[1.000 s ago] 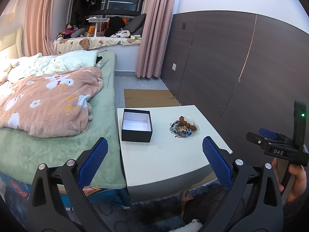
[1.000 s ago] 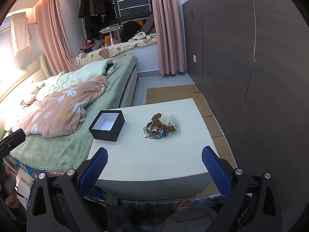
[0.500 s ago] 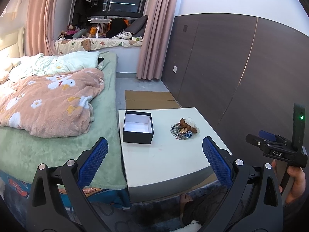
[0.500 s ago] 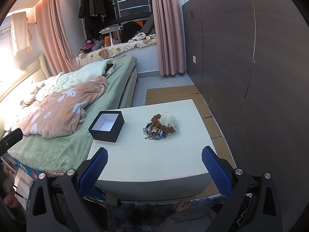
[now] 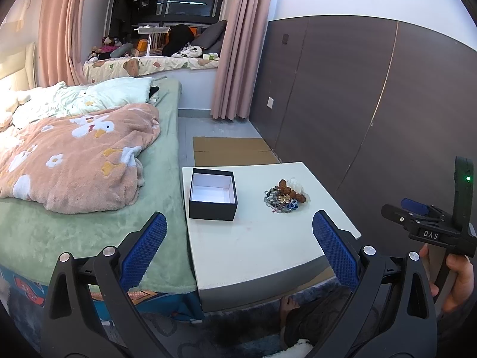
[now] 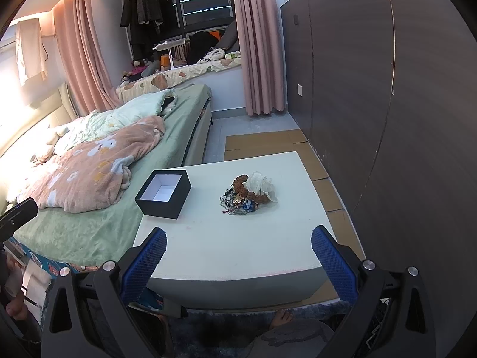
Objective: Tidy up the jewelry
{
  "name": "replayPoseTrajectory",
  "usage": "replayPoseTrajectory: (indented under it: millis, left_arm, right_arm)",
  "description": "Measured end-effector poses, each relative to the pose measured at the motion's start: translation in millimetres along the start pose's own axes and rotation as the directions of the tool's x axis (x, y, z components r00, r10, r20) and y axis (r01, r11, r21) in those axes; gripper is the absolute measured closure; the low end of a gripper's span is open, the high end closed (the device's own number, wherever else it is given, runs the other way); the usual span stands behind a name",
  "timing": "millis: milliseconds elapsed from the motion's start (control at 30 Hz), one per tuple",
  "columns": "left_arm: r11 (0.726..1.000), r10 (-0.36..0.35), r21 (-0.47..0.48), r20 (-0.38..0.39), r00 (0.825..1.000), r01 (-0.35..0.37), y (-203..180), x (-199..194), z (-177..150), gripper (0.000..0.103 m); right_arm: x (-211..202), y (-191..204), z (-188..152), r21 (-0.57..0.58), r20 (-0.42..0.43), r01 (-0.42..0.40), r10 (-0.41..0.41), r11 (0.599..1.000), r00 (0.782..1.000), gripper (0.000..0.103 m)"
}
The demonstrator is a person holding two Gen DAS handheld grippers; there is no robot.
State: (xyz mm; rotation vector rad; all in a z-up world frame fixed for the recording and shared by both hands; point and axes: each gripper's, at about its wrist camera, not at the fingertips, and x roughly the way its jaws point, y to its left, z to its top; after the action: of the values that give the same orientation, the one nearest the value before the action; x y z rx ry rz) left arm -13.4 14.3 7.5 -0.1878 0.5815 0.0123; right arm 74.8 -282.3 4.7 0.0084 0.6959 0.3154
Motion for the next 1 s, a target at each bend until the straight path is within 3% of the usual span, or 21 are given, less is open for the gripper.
replayPoseTrajectory:
  millis: [667, 1000]
  left_arm:
    - [1.000, -0.021, 0.018, -0.092, 0.996, 0.023, -18.6, 85.3, 26.0, 0.005]
    - [0.996, -0.084, 0.005, -0.161, 0.983, 0.086, -36.0, 143.4, 36.9, 0.005]
  right_arm:
    - [60.7, -33.7, 13.8, 0.043, -0.088, -0.013, 0.017, 0.999, 0.996, 0.008]
    - [119.6, -69.4, 15.6, 0.188, -0.149, -0.046, 0.075, 0.981, 0.986, 0.011]
